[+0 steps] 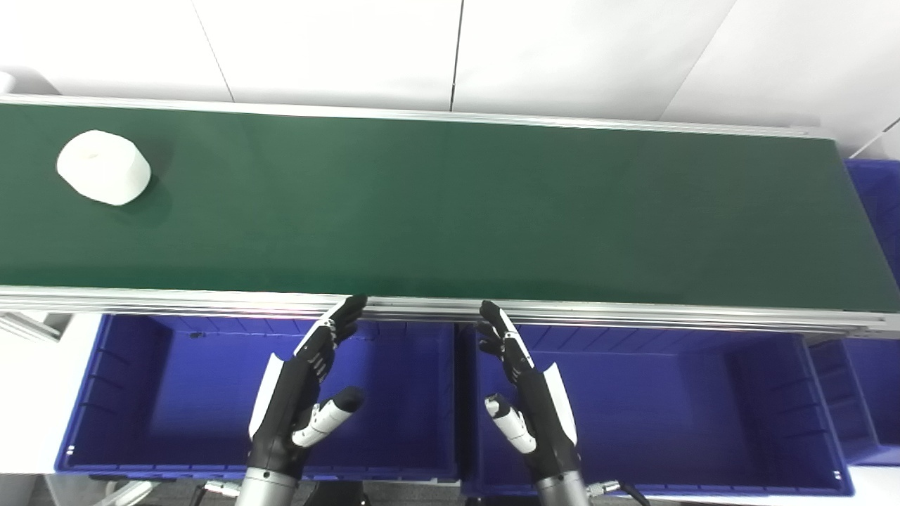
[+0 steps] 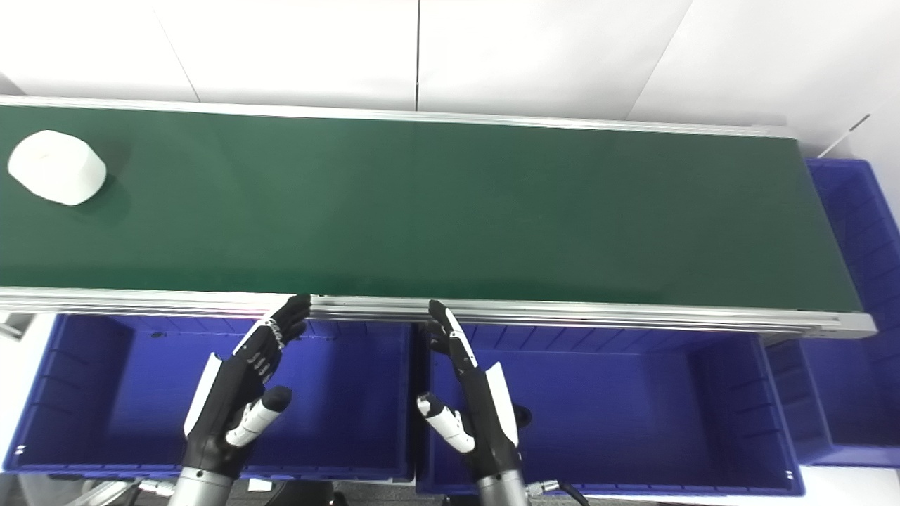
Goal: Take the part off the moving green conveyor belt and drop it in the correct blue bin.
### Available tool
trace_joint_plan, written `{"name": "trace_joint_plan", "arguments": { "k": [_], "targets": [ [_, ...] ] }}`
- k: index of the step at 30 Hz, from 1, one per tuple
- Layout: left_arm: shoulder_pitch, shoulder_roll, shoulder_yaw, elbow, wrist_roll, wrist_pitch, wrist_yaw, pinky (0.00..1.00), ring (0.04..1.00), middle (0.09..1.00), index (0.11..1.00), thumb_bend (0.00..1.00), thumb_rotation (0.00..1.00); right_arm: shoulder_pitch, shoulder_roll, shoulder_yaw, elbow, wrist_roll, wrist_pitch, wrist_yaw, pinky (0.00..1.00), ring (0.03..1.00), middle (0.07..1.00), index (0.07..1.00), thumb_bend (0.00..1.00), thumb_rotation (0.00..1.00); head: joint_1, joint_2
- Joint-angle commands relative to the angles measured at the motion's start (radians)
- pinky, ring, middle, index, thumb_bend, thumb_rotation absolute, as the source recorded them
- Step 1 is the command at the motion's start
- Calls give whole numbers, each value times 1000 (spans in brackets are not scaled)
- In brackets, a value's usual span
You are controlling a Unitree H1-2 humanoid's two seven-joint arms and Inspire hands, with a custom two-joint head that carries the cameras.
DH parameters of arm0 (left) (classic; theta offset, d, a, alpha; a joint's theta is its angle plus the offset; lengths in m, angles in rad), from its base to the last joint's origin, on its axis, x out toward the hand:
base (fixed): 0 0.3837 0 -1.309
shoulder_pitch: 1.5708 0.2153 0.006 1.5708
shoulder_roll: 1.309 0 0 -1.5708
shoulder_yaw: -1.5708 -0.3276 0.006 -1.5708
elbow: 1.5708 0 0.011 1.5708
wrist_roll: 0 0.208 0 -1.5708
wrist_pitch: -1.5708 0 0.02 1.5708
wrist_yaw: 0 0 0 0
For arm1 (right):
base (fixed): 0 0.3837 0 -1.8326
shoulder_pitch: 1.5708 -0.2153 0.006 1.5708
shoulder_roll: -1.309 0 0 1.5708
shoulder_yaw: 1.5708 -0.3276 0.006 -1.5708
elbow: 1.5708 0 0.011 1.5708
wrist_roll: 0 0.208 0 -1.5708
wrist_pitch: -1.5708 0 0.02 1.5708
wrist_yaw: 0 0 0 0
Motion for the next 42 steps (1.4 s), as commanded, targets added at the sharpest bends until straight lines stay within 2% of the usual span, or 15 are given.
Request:
{"name": "trace_joint_plan", "arguments": {
  "k": [1,11,42],
  "targets": [
    [2,2,-1,-13,6,-47,10,896,906,894,849,797,792,13,0,1,-26,-1,-46,0,835,894,936,947,873,1000,-1,3],
    [8,11,-5,-24,-13,-30,0,920,918,893,848,812,791,19,0,7,-24,-2,-47,-10,830,892,931,939,869,1000,-10,6],
    [1,24,-17,-15,-32,-41,-4,921,913,889,843,786,778,15,1,6,-15,8,-47,4,839,894,933,943,879,999,-14,3]
  ]
}}
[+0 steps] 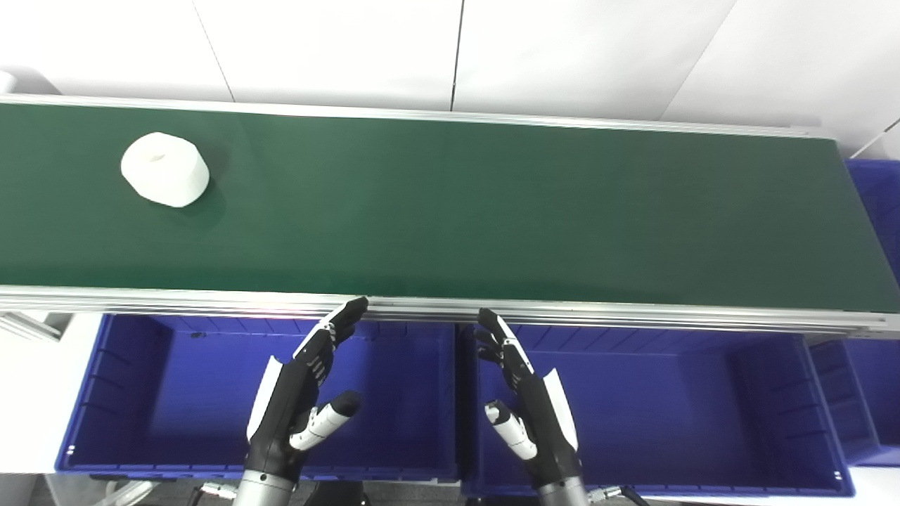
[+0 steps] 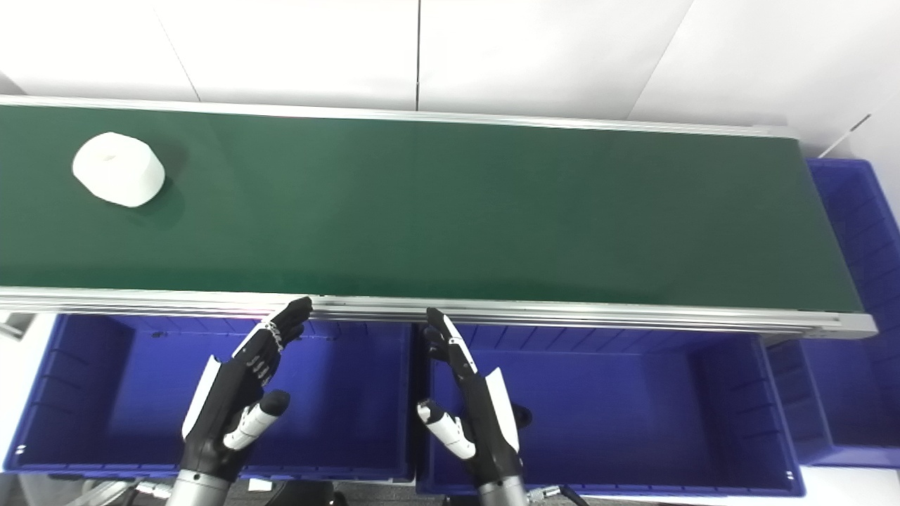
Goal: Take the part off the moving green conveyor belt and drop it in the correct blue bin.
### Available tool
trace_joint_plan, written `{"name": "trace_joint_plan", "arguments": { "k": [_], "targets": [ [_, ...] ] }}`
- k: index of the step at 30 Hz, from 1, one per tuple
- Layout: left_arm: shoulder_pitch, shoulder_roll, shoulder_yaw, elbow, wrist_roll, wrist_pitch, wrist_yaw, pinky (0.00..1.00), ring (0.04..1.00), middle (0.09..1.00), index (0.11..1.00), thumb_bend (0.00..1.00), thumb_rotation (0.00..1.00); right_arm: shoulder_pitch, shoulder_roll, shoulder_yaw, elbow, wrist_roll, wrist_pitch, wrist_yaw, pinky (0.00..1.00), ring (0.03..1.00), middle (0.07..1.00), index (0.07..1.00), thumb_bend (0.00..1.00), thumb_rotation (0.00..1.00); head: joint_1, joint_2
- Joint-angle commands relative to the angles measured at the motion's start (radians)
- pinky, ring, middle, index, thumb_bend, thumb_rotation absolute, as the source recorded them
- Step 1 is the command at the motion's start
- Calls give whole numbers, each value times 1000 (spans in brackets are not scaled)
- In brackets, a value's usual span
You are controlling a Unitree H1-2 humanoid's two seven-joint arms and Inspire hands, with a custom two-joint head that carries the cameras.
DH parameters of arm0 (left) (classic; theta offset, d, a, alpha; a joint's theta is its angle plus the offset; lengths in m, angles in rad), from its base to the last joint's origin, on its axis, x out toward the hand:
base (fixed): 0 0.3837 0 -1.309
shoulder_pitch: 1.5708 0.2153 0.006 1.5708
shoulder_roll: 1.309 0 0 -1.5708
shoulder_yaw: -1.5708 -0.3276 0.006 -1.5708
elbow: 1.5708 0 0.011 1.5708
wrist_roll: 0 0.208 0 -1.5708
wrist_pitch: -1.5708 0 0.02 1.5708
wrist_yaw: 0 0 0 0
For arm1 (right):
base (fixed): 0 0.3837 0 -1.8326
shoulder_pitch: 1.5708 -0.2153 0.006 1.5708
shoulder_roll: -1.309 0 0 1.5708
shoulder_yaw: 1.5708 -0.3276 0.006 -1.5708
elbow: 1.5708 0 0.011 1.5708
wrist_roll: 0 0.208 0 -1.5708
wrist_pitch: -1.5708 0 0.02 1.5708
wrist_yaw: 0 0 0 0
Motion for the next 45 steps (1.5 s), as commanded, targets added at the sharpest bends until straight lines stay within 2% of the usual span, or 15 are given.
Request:
{"name": "trace_joint_plan", "arguments": {
  "k": [1,7,13,21,24,25,32,37,45],
  "targets": [
    [1,-1,-5,-20,-8,-36,-3,921,913,890,844,787,779,4,7,3,-16,9,-47,-2,840,894,933,943,879,998,1,2],
    [-1,-4,-6,-6,-6,-39,-2,922,914,887,843,800,777,1,4,5,-8,13,-47,-2,843,896,933,945,878,997,16,-20],
    [-2,-15,-12,9,7,-44,4,900,906,876,834,832,776,-2,-9,10,2,24,-47,-9,836,896,936,946,879,990,70,-57],
    [-16,-23,-19,79,36,-93,9,833,871,862,812,847,737,-20,-36,25,45,41,-47,-35,831,895,943,956,896,1000,151,-150],
    [-22,-31,-20,103,37,-102,13,821,868,861,813,868,729,-29,-46,29,59,47,-47,-48,823,892,943,957,908,1000,166,-168],
    [-28,-32,-22,112,47,-107,19,819,867,860,813,872,728,-32,-50,29,64,51,-47,-52,822,891,943,958,910,1000,184,-188],
    [-50,-34,-41,154,56,-115,53,776,829,819,793,858,709,-53,-66,34,95,71,-47,-76,819,884,938,959,923,1000,213,-232],
    [-56,-30,-53,160,57,-115,63,769,829,821,790,871,715,-57,-77,43,97,72,-48,-91,809,877,931,962,916,1000,228,-235],
    [-55,-26,-65,147,47,-116,76,732,809,811,775,868,720,-63,-87,55,92,64,-47,-104,788,880,941,974,906,1000,269,-217]
  ]
}}
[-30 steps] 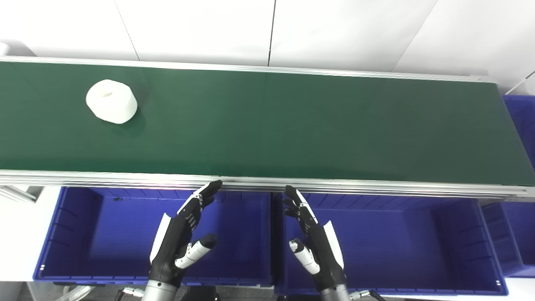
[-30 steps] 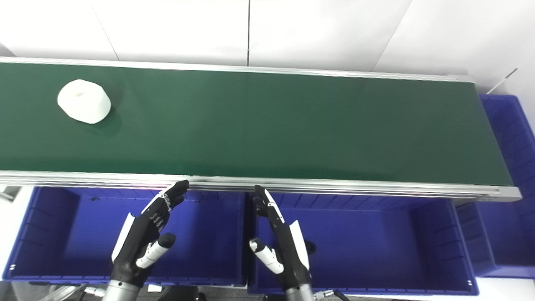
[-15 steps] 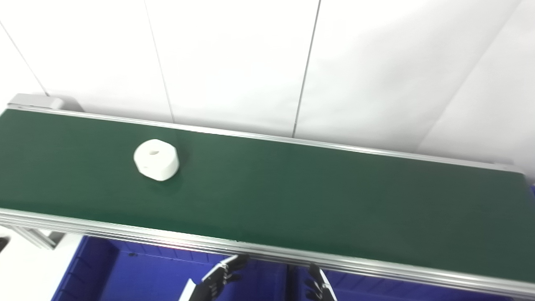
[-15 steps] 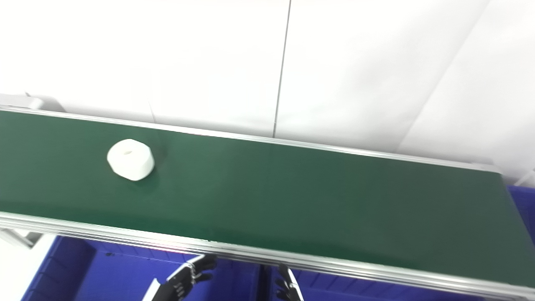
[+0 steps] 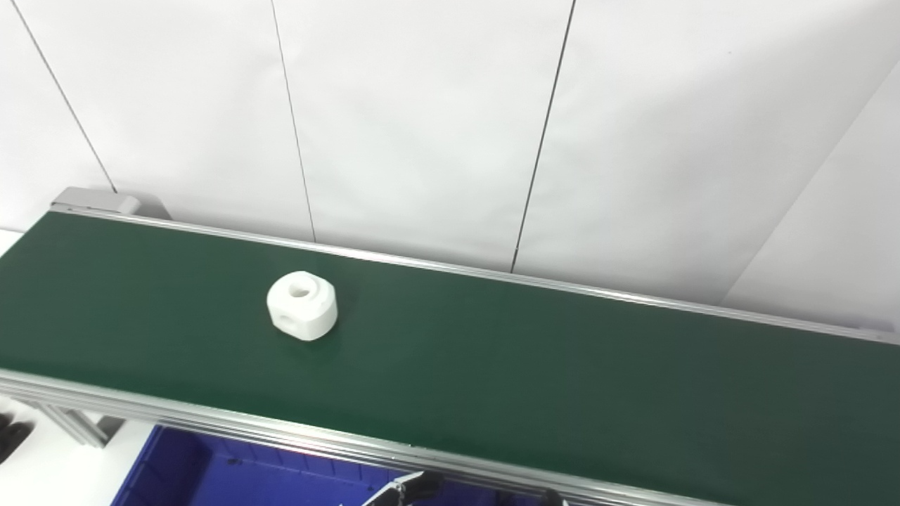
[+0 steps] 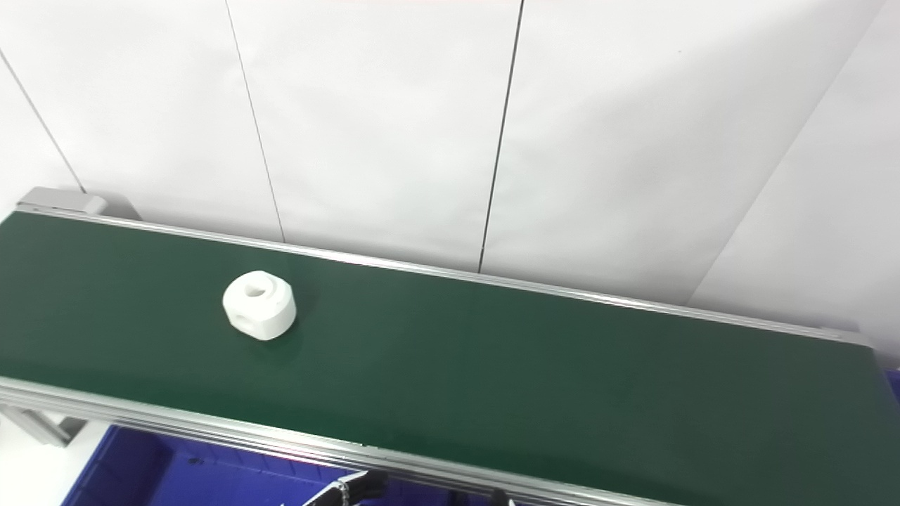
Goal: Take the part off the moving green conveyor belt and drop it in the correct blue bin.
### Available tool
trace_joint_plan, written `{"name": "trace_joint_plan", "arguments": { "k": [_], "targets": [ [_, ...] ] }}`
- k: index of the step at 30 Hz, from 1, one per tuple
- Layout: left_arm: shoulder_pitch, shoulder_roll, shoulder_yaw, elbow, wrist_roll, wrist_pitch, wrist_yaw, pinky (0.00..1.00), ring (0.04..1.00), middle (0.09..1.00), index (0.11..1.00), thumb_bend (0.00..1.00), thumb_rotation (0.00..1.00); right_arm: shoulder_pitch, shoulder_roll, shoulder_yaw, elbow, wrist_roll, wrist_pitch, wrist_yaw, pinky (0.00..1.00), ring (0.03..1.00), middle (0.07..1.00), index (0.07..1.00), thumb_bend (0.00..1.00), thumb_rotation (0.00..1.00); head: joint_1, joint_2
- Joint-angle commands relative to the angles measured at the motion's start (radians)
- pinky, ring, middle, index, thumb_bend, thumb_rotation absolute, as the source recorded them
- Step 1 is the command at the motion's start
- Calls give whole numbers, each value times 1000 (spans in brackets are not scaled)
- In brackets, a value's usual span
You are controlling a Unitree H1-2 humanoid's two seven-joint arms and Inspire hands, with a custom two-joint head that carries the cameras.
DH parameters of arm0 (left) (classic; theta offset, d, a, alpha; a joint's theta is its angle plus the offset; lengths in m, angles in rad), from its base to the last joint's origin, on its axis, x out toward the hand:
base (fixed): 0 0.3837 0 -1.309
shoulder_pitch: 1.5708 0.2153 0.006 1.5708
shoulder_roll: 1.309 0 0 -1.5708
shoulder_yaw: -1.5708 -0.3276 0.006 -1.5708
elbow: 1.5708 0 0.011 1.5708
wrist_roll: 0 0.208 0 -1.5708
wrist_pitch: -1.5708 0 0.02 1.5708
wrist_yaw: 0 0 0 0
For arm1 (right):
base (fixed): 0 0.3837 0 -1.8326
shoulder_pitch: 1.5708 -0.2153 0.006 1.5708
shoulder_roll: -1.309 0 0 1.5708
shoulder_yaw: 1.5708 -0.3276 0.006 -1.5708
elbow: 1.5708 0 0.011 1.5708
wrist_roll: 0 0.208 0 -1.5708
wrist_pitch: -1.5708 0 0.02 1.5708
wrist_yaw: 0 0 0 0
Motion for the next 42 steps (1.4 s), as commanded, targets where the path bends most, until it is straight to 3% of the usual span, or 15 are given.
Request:
{"name": "trace_joint_plan", "arguments": {
  "k": [1,6,14,16,18,22,28,30,34,37,42],
  "targets": [
    [1,5,-11,-31,-16,-44,7,726,804,806,771,867,700,-3,0,7,-17,-8,-47,-15,791,882,946,977,915,1000,1,1],
    [3,22,-34,-102,-31,-44,14,707,791,795,767,863,654,-5,0,13,-22,-8,-47,-17,804,888,952,984,924,1000,7,11],
    [-29,55,-51,-311,-1,-44,14,651,779,783,748,864,631,2,-2,14,-42,-4,-47,-6,820,899,959,990,899,1000,11,35],
    [-70,71,-27,-387,18,-7,-16,654,786,789,754,896,609,1,-4,16,-48,-2,-47,-6,824,899,960,992,892,1000,13,45],
    [-129,99,0,-453,27,42,-47,668,799,804,759,954,507,0,-6,17,-50,-4,-47,-9,826,895,958,993,880,1000,15,50],
    [-259,155,67,-504,48,133,-93,704,814,828,781,999,370,-1,-3,15,-51,7,-47,1,834,899,960,995,888,1000,19,54],
    [-432,221,146,-527,123,248,-142,759,845,855,833,993,384,1,6,10,-47,8,-47,8,844,908,962,998,895,1000,16,56],
    [-497,248,157,-522,147,268,-167,816,893,900,876,940,343,1,9,9,-45,6,-47,9,849,909,958,996,899,1000,14,58],
    [-597,289,165,-504,165,321,-219,829,915,928,900,934,305,5,17,1,-44,5,-47,19,857,910,954,994,916,1000,12,61],
    [-684,345,160,-445,265,314,-248,783,898,910,891,943,251,6,26,-5,-44,12,-47,30,870,910,948,989,922,1000,15,59],
    [-793,407,130,-331,413,236,-249,785,855,875,867,984,204,-1,38,-9,-34,14,-47,38,876,912,945,988,923,1000,12,57]
  ]
}}
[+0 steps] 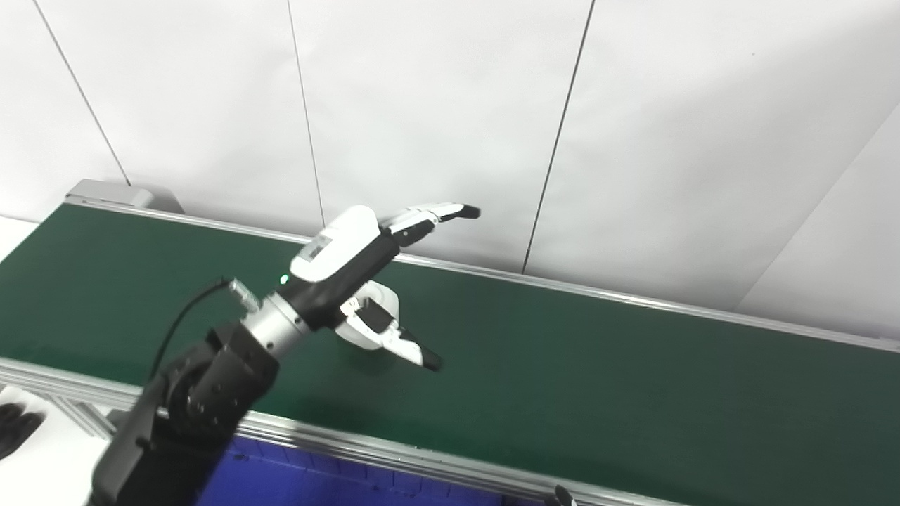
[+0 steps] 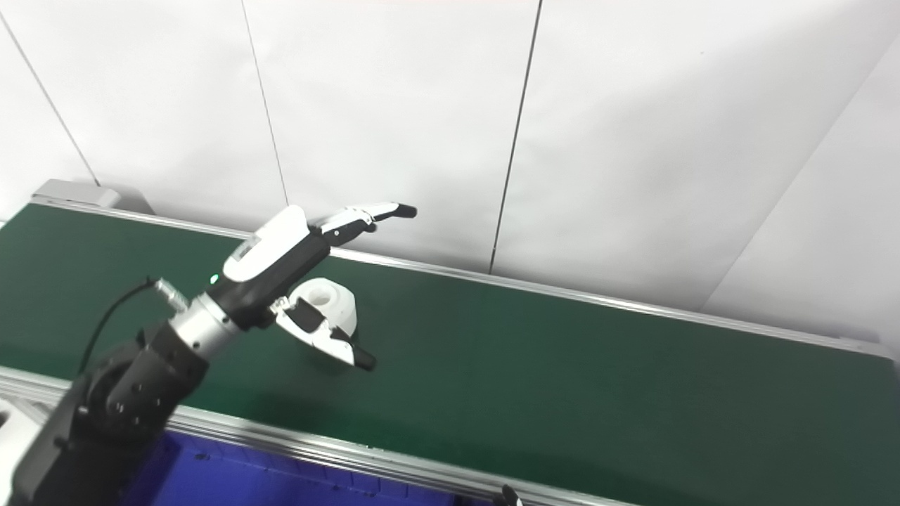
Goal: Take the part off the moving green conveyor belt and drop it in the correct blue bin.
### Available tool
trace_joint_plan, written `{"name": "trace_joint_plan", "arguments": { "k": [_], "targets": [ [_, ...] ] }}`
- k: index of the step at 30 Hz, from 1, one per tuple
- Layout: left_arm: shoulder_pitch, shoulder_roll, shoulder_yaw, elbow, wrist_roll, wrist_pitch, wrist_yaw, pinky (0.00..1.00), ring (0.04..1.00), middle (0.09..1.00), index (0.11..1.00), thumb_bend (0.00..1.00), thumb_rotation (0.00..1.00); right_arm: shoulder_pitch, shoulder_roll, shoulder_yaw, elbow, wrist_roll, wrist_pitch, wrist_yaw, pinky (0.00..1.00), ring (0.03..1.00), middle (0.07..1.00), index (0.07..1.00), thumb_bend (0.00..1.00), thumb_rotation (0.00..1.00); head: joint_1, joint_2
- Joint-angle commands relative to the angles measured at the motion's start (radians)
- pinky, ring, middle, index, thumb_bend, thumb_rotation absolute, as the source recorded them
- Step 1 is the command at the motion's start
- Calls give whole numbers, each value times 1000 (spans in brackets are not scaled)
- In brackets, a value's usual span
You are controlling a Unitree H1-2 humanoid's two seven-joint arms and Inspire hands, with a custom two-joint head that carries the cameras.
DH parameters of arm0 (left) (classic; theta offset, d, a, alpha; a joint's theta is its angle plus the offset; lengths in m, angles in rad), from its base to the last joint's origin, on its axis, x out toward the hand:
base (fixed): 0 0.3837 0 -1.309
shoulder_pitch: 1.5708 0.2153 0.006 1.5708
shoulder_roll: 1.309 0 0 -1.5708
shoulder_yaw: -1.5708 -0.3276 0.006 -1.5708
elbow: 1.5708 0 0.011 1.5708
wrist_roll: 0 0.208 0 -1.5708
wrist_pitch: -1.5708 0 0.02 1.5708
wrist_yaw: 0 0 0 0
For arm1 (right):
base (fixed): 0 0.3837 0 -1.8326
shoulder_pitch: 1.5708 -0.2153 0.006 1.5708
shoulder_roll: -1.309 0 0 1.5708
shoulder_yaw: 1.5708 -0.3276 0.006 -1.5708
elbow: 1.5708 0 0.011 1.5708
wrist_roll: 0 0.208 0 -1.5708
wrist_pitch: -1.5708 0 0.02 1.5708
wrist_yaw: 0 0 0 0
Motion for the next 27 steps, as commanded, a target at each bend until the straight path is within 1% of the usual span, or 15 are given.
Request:
{"name": "trace_joint_plan", "arguments": {
  "k": [1,3,7,10,15,18,21,24,27],
  "targets": [
    [-77,33,-20,28,77,-68,16,804,851,875,865,995,210,-5,14,-2,-17,6,-47,15,877,912,945,988,928,1000,1,0],
    [-118,56,-39,74,135,-89,11,822,857,879,861,1000,212,-7,16,-2,-18,8,-47,18,878,913,947,989,931,1000,-1,1],
    [-202,98,-90,165,234,-113,-31,840,870,881,850,1000,193,-7,20,-3,-15,4,-47,20,878,913,949,988,930,1000,-7,5],
    [-240,114,-121,225,267,-132,-49,855,877,884,846,1000,174,-6,21,-5,-16,1,-47,22,877,914,948,990,925,1000,-8,6],
    [-303,136,-181,323,318,-123,-131,865,875,876,857,1000,170,-4,24,-4,-19,5,-47,26,873,914,947,989,924,1000,-14,11],
    [-323,131,-203,364,323,-118,-166,858,872,876,857,1000,151,-2,26,-6,-21,5,-47,32,871,914,947,988,925,1000,-17,13],
    [-326,116,-218,383,345,-94,-188,858,877,883,857,1000,127,1,28,-8,-25,6,-47,36,868,910,943,986,928,1000,-21,16],
    [-328,83,-228,415,351,-37,-218,863,880,887,858,1000,110,3,30,-8,-28,8,-47,37,866,906,942,986,928,1000,-24,18],
    [-316,48,-220,427,333,19,-227,824,876,882,854,1000,134,7,32,-10,-33,8,-47,42,864,903,942,986,927,1000,-27,22]
  ]
}}
